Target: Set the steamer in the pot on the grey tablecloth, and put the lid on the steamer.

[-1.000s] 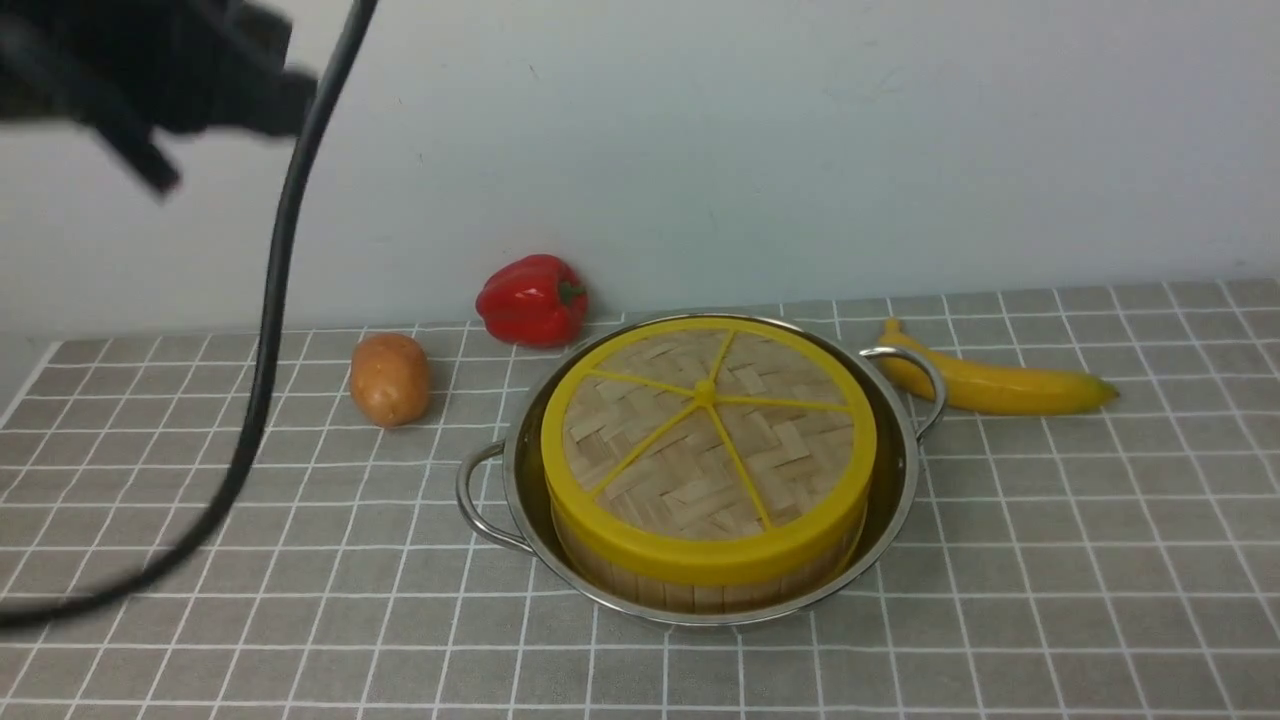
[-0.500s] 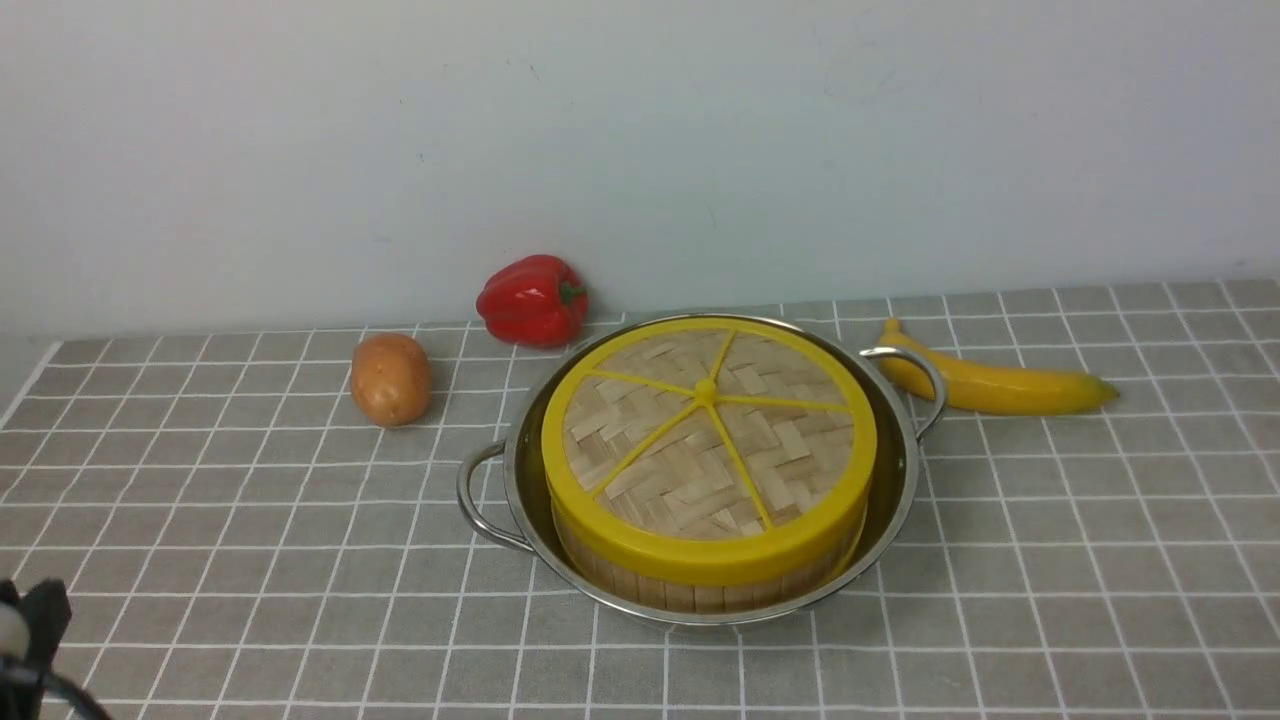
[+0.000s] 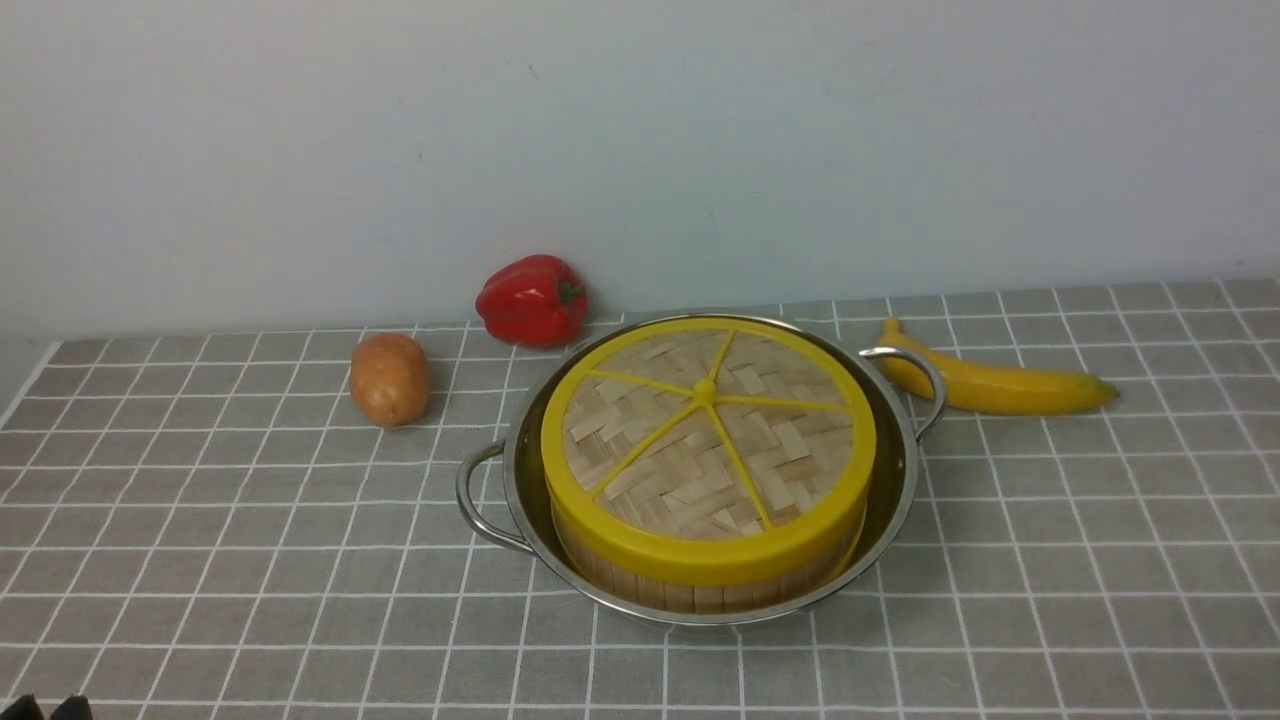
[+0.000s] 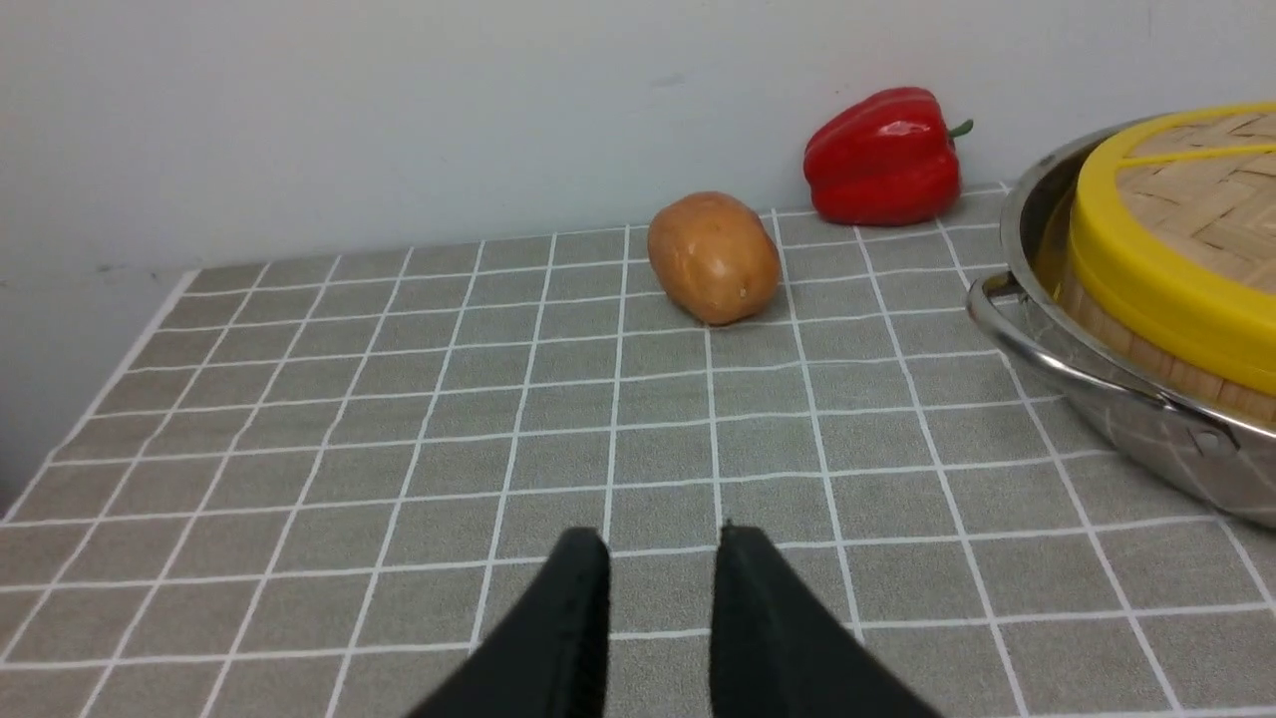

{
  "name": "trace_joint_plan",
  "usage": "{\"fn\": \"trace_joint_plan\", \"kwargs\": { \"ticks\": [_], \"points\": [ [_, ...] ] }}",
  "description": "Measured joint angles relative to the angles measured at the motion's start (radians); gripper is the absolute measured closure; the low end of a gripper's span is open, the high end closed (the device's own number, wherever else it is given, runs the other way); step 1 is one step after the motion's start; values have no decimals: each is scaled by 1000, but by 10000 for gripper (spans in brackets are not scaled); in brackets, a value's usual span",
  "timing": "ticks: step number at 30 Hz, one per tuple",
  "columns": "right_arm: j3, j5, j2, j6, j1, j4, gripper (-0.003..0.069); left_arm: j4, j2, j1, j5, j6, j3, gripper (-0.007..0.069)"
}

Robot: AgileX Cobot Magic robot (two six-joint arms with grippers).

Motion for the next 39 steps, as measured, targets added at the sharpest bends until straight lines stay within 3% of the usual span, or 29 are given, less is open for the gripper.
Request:
{"fn": "trace_joint_plan", "kwargs": {
  "ticks": [11,39],
  "points": [
    [0,0,0,0,0,0,416,0,-23,0,-6,19,88,454],
    [0,0,0,0,0,0,416,-2,-23,0,-31,21,89,412]
  ]
}}
